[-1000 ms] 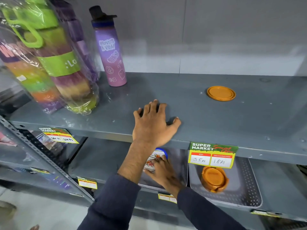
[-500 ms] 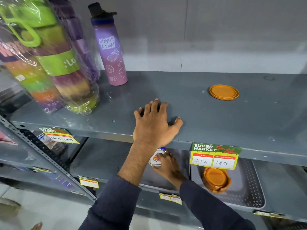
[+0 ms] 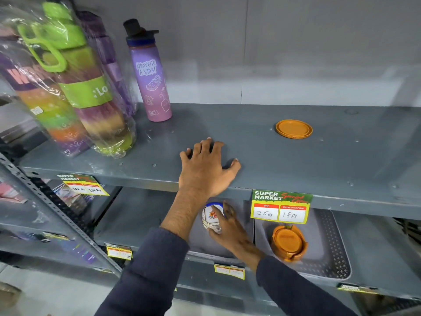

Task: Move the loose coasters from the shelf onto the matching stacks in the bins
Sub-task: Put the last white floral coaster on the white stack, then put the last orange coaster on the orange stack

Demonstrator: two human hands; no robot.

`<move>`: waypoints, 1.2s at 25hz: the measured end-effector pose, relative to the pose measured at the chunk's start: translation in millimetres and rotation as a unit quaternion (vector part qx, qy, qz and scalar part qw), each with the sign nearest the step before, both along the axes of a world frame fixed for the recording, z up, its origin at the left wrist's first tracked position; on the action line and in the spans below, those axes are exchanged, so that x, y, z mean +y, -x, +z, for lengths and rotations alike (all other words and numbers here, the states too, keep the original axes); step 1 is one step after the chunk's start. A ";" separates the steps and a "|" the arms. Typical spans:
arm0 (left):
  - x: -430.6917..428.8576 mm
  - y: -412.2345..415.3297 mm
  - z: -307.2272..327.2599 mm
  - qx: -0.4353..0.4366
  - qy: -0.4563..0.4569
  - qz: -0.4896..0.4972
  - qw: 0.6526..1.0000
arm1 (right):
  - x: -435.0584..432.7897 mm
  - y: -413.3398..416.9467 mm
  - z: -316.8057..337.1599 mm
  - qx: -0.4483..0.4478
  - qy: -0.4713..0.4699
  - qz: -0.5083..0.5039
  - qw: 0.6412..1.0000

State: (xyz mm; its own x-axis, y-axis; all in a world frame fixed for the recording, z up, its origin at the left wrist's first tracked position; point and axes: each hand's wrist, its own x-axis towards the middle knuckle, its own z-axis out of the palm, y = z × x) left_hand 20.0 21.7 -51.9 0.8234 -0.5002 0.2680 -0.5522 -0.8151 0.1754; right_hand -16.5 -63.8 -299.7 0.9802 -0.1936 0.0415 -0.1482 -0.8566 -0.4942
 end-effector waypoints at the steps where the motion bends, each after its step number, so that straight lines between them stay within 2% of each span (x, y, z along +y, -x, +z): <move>1: -0.2 1.2 0.1 -0.001 -0.002 -0.002 1.000 | 2.9 14.2 15.0 -0.029 -0.023 0.012 0.999; 5: 0.7 1.8 0.1 0.027 -0.018 -0.013 0.999 | 19.3 77.2 97.4 -0.154 -0.110 0.045 0.981; 9: -1.6 2.6 1.4 0.038 -0.030 -0.017 0.999 | 30.5 140.2 193.7 -0.277 -0.167 0.068 0.944; 13: -0.2 0.5 -2.8 0.030 -0.044 -0.017 0.998 | 8.6 149.8 275.7 -0.418 -0.126 0.054 0.898; 15: 0.4 -1.6 -2.5 0.035 -0.048 -0.019 0.998 | -23.7 127.7 304.0 -0.445 -0.085 0.012 0.891; 18: -0.5 -3.0 -1.8 0.031 -0.038 -0.018 0.999 | -90.5 77.0 316.7 -0.402 -0.064 -0.079 0.910; 22: 2.5 -0.7 -4.8 0.024 -0.037 -0.020 0.999 | -163.2 28.6 291.0 -0.220 -0.060 -0.176 0.957; 25: 2.0 -2.1 -4.5 0.021 -0.032 -0.019 0.999 | -180.2 17.4 270.9 -0.106 -0.039 -0.230 0.967; 27: 1.9 -2.1 -5.0 0.016 -0.026 -0.020 0.999 | -181.3 15.7 268.5 -0.111 -0.045 -0.233 0.965; 30: 3.1 -1.8 -6.6 0.011 -0.029 -0.019 0.999 | -170.9 29.3 282.3 -0.212 -0.038 -0.208 0.954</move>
